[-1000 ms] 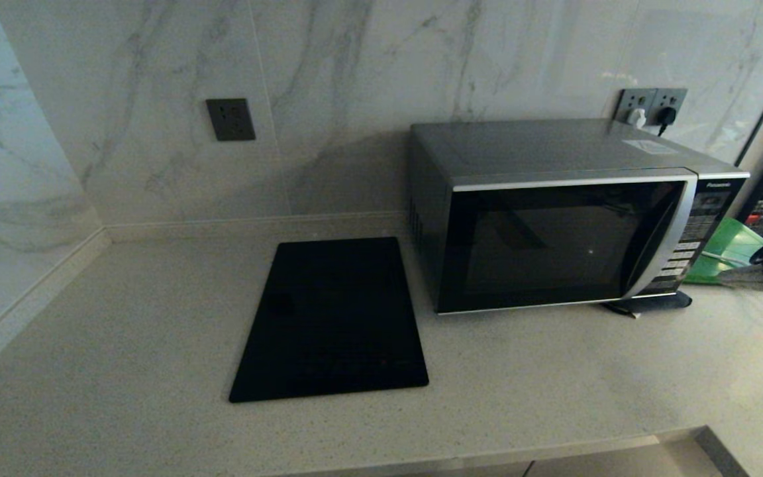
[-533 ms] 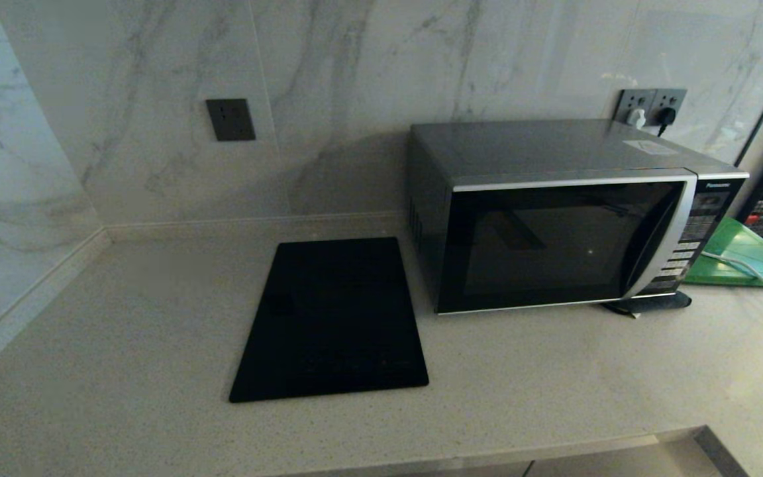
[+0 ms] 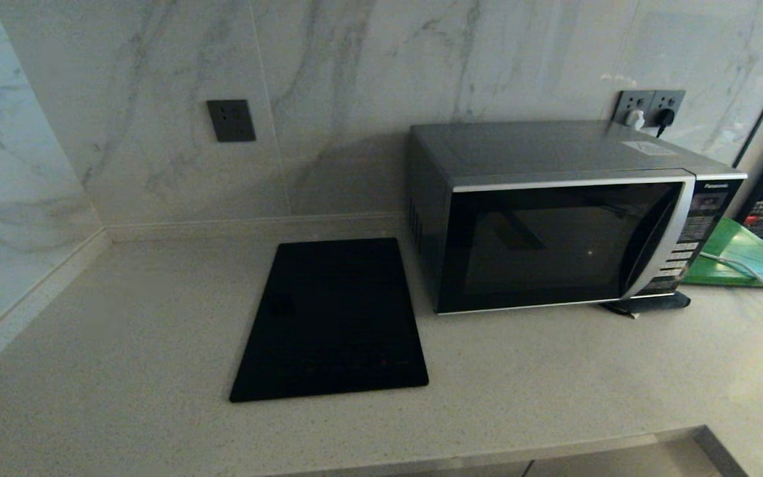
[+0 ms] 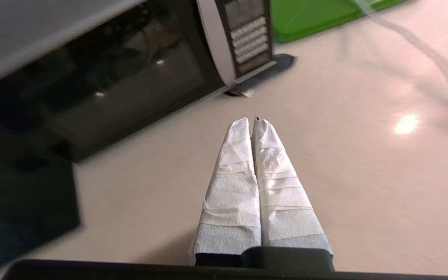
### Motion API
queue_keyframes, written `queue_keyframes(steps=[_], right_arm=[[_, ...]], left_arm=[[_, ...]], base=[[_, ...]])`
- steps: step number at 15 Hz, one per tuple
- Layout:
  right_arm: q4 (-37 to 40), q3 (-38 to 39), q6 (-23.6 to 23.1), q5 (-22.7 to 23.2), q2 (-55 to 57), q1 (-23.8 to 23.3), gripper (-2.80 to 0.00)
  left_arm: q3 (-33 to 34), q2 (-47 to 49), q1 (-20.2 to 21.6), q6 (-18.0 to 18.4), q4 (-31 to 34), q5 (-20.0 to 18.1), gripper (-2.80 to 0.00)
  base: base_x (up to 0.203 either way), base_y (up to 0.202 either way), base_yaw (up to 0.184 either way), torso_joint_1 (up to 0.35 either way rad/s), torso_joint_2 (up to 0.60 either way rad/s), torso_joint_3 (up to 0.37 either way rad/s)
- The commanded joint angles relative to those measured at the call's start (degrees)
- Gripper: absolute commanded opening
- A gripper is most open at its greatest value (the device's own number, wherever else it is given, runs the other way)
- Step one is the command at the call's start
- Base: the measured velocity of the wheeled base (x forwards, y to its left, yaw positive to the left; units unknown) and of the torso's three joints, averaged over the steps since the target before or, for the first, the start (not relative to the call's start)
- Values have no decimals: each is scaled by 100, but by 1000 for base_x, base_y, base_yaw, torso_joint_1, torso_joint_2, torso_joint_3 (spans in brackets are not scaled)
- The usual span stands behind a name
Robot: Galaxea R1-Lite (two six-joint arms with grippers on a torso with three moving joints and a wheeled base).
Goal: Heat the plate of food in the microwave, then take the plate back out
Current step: Open the microwave oven
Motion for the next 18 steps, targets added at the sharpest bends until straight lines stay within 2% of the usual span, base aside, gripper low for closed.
queue_keyframes(steps=[1, 4, 8, 11, 15, 18], right_arm=[[56, 721, -265, -185, -1271, 322, -280], [90, 1685, -536, -288, -2321, 658, -280], [606, 2087, -670, -429, -3212, 1206, -280], [924, 2351, -935, -440, -3955, 1274, -280], [959, 3137, -1439, -333, -5062, 1366, -280], [942, 3584, -1384, -301, -5246, 1374, -280]], left_arm=[[0, 9, 1, -3, -2, 5, -280], [0, 9, 1, -3, -2, 5, -280], [0, 9, 1, -3, -2, 5, -280], [0, 9, 1, -3, -2, 5, -280], [0, 9, 1, 5, -2, 5, -280], [0, 9, 1, -3, -2, 5, -280]], base=[[0, 0, 0, 0, 0, 0], [0, 0, 0, 0, 0, 0], [0, 0, 0, 0, 0, 0], [0, 0, 0, 0, 0, 0], [0, 0, 0, 0, 0, 0], [0, 0, 0, 0, 0, 0]])
